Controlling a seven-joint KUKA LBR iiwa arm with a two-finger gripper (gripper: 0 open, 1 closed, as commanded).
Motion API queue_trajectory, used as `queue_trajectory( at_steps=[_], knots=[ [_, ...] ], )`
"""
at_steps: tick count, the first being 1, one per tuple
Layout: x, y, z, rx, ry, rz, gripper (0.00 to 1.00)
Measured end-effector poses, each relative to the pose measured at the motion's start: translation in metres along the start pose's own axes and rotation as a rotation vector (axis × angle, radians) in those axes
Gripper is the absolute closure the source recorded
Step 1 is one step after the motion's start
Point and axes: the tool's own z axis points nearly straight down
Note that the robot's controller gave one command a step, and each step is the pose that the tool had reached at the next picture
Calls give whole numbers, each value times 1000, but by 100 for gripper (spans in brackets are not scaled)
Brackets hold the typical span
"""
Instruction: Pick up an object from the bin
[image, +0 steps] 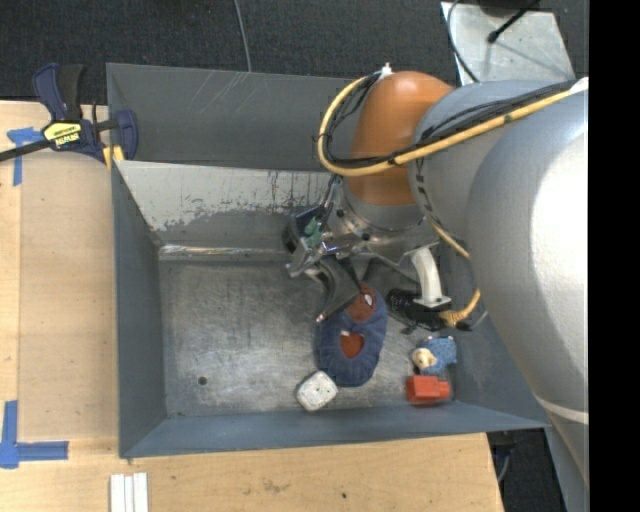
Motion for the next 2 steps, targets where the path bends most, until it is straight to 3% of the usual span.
queue_trajectory(
  at_steps=[2],
  knots=[
    [0, -4, -15, 6, 0, -8, 100]
  ],
)
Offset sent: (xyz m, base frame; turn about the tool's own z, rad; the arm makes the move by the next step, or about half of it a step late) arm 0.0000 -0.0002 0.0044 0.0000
